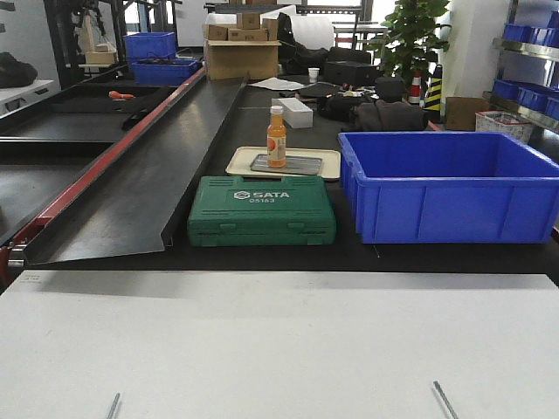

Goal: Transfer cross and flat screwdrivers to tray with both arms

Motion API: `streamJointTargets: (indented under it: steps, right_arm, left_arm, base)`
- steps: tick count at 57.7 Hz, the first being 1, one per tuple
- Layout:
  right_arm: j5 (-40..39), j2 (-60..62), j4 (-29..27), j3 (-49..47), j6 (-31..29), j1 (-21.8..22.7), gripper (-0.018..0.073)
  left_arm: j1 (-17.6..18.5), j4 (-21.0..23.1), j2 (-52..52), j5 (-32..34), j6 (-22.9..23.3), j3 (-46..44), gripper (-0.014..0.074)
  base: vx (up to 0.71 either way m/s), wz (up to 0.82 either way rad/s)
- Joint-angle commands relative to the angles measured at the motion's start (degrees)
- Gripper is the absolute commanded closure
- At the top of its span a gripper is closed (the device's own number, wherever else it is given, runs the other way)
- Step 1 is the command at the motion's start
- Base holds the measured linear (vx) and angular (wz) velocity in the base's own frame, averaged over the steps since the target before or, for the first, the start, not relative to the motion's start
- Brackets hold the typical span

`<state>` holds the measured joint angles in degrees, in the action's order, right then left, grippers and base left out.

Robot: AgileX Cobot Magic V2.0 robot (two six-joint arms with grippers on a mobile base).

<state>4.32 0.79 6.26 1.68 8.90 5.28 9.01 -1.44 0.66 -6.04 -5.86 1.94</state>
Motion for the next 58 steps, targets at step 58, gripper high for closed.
streamJointTargets:
  steps: [58]
  right_arm:
    - [-12.7,0.49,0.49,0.56,0.03,0.32,0.0568]
  left_arm:
    - [0.34,0.09,0.94,19.57,-0.76,0.59,0.0594]
  base:
    - [0.0,0.0]
